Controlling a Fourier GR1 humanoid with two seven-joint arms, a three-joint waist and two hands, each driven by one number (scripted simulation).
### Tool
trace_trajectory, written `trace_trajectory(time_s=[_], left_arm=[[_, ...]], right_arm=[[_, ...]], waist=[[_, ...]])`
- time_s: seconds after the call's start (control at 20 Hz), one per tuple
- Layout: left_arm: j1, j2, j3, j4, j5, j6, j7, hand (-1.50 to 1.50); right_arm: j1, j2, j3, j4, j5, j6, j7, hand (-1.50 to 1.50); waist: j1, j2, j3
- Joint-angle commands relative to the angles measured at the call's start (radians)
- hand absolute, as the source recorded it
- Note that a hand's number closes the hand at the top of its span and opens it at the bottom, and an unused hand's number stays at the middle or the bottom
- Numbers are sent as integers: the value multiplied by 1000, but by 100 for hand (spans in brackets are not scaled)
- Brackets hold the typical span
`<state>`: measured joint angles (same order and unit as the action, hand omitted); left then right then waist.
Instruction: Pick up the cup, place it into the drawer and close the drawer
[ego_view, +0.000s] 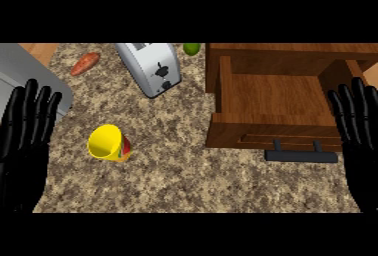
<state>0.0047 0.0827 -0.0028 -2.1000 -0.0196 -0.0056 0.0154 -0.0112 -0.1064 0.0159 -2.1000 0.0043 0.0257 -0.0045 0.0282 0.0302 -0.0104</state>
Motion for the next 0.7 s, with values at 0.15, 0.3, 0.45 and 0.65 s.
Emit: trace_trajectory(time_s=[0.15,0.3,0.45,0.65], left_arm=[[-33,152,59,27,336,-312,-23,-150],[43,145,38,142,518,-393,59,-150],[-37,225,130,310,636,-488,47,-150],[-80,322,217,388,820,-588,114,-150]], right_arm=[[-6,0,-8,-8,-20,10,0,-150],[35,-12,49,30,-24,55,53,-150],[-9,-39,33,63,-53,89,73,-150],[-89,-47,-18,160,-77,96,66,-150]], waist=[[-27,-31,8],[-25,-22,7],[-35,-23,9],[-24,-28,10]])
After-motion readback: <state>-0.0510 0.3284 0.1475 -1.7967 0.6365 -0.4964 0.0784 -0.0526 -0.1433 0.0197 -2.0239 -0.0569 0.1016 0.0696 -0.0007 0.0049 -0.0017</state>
